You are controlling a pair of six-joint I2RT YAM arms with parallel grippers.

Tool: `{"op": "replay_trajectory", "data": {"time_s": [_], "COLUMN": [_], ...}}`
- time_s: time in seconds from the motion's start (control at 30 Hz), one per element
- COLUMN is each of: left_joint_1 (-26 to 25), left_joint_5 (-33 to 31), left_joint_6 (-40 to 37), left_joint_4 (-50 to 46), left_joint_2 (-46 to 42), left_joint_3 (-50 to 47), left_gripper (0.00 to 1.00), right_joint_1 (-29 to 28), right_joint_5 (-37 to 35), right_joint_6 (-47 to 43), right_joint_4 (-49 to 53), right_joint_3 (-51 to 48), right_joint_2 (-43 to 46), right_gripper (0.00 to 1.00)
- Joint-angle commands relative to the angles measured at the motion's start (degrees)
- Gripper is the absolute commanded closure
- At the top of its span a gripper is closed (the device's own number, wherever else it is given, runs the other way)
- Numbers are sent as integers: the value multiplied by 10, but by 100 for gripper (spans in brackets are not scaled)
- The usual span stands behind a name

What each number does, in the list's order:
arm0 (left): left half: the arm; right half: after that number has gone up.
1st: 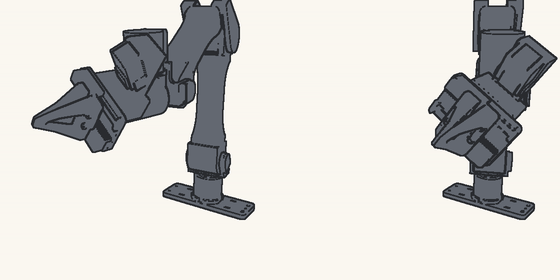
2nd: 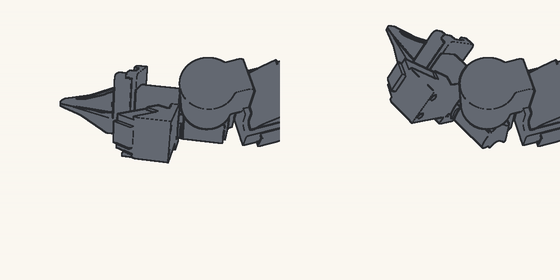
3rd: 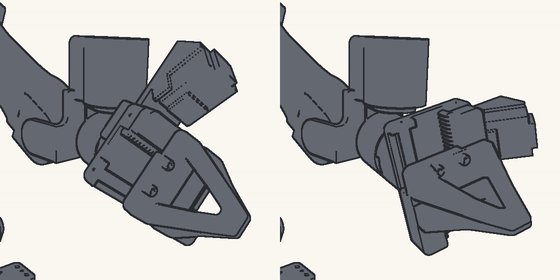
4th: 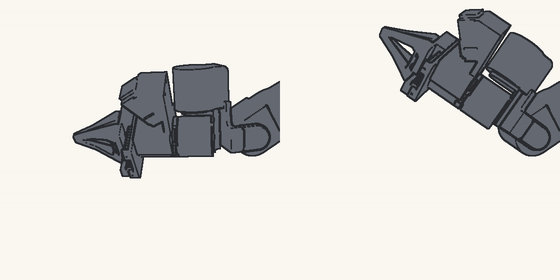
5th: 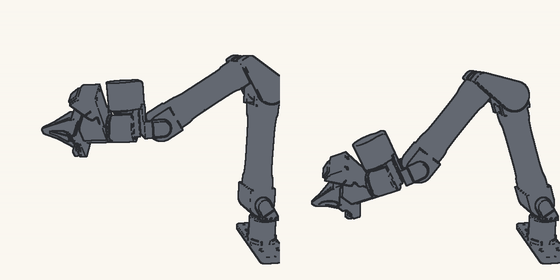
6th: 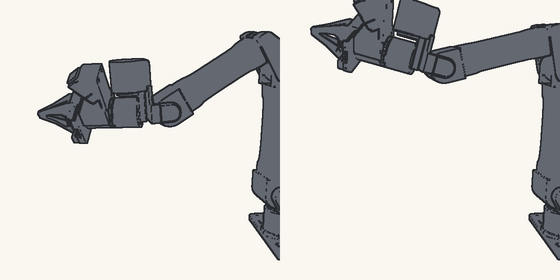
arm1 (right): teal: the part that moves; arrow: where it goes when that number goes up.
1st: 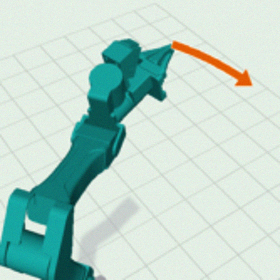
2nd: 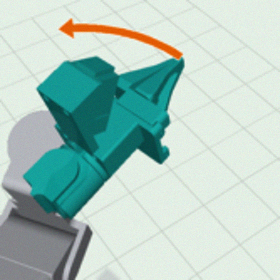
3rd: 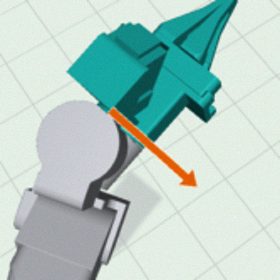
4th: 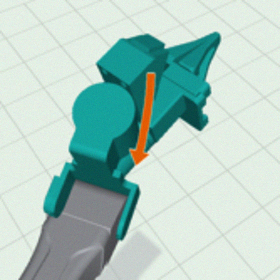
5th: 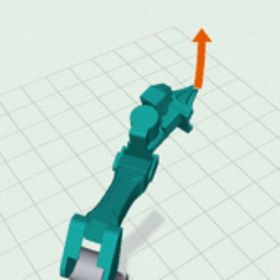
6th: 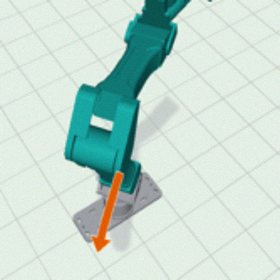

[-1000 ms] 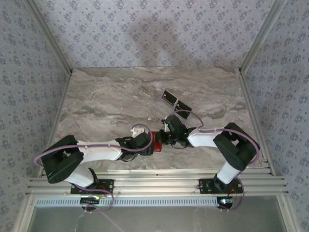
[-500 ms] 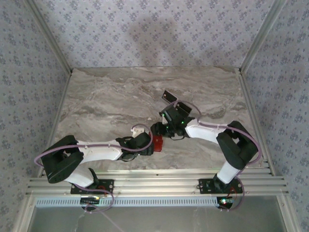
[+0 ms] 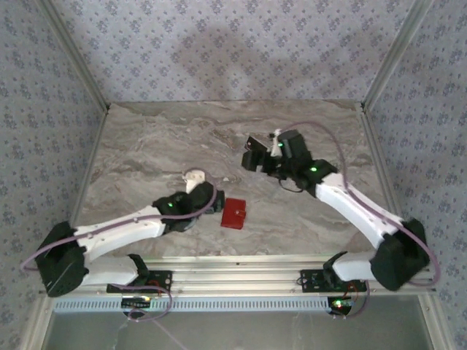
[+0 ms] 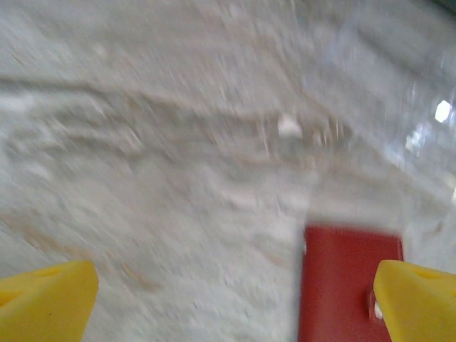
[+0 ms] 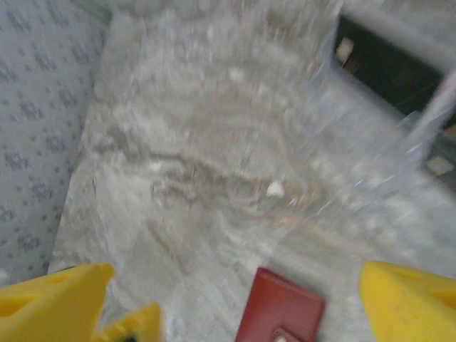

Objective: Put the credit cards into the card holder

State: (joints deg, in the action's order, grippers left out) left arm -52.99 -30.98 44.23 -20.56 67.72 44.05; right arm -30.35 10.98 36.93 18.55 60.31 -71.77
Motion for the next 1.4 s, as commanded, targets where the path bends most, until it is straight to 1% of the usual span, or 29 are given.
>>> {"op": "replay_trajectory", "data": {"time_s": [0.0, 0.1, 0.13, 0.2, 0.27, 0.37, 0.43, 0.47, 0.57, 0.63, 0.67, 0.73, 0.8, 0.83, 0.9, 0.93, 1.0, 1.03, 1.1, 1.13, 1.17, 1.23, 1.27, 1.3, 1.33, 1.37], "left_joint_1": [74, 149, 172, 226, 304, 417, 466, 480, 499, 500, 500, 499, 500, 499, 503, 504, 506, 506, 505, 505, 509, 521, 527, 531, 535, 537], "left_joint_5": [-52, -85, -102, -104, -71, 1, 33, 40, 85, 97, 99, 105, 115, 118, 139, 153, 174, 190, 217, 220, 228, 243, 257, 266, 274, 277], "left_joint_6": [-69, -150, -186, -250, -286, -309, -331, -351, -385, -395, -398, -402, -414, -414, -427, -428, -430, -435, -447, -447, -441, -435, -431, -429, -427, -426], "left_joint_4": [-29, 43, 90, 181, 228, 253, 290, 322, 392, 432, 467, 527, 578, 570, 609, 611, 647, 685, 730, 733, 693, 691, 671, 678, 667, 669], "left_joint_2": [-53, -107, -124, -147, -159, -143, -129, -122, -90, -49, -25, 22, 69, 77, 98, 107, 136, 156, 197, 205, 197, 203, 201, 204, 203, 204], "left_joint_3": [27, 14, -1, -34, -56, -77, -106, -127, -170, -193, -208, -227, -232, -222, -222, -217, -223, -232, -238, -232, -219, -211, -205, -205, -201, -201], "left_gripper": [0, 0, 0, 0, 0, 0, 0, 0, 0, 0, 0, 0, 0, 0, 0, 0, 0, 0, 0, 0, 0, 0, 0, 0, 0, 0], "right_joint_1": [43, 89, 111, 144, 178, 246, 285, 298, 331, 344, 347, 347, 346, 345, 340, 337, 336, 335, 335, 334, 336, 337, 334, 331, 330, 330], "right_joint_5": [-85, -163, -187, -243, -299, -323, -324, -323, -318, -307, -303, -278, -245, -225, -201, -188, -165, -159, -149, -140, -134, -136, -145, -149, -140, -126], "right_joint_6": [-43, -71, -82, -109, -125, -127, -127, -129, -165, -190, -202, -238, -251, -261, -290, -310, -324, -331, -341, -352, -362, -360, -361, -362, -368, -371], "right_joint_4": [79, 106, 109, 85, 40, -7, -30, -44, -103, -142, -165, -236, -298, -333, -400, -436, -451, -495, -540, -547, -584, -696, -777, -760, -660, -668], "right_joint_3": [-4, 1, 0, -19, -54, -96, -119, -133, -178, -209, -224, -258, -286, -301, -327, -344, -345, -357, -368, -367, -378, -416, -430, -422, -392, -385], "right_joint_2": [62, 94, 97, 102, 113, 118, 113, 109, 95, 73, 59, 33, 4, -10, -32, -43, -49, -54, -63, -67, -81, -138, -173, -169, -146, -159], "right_gripper": [0, 0, 0, 0, 0, 0, 0, 0, 0, 0, 0, 0, 0, 0, 0, 0, 0, 0, 0, 0, 0, 0, 0, 0, 0, 0]}}
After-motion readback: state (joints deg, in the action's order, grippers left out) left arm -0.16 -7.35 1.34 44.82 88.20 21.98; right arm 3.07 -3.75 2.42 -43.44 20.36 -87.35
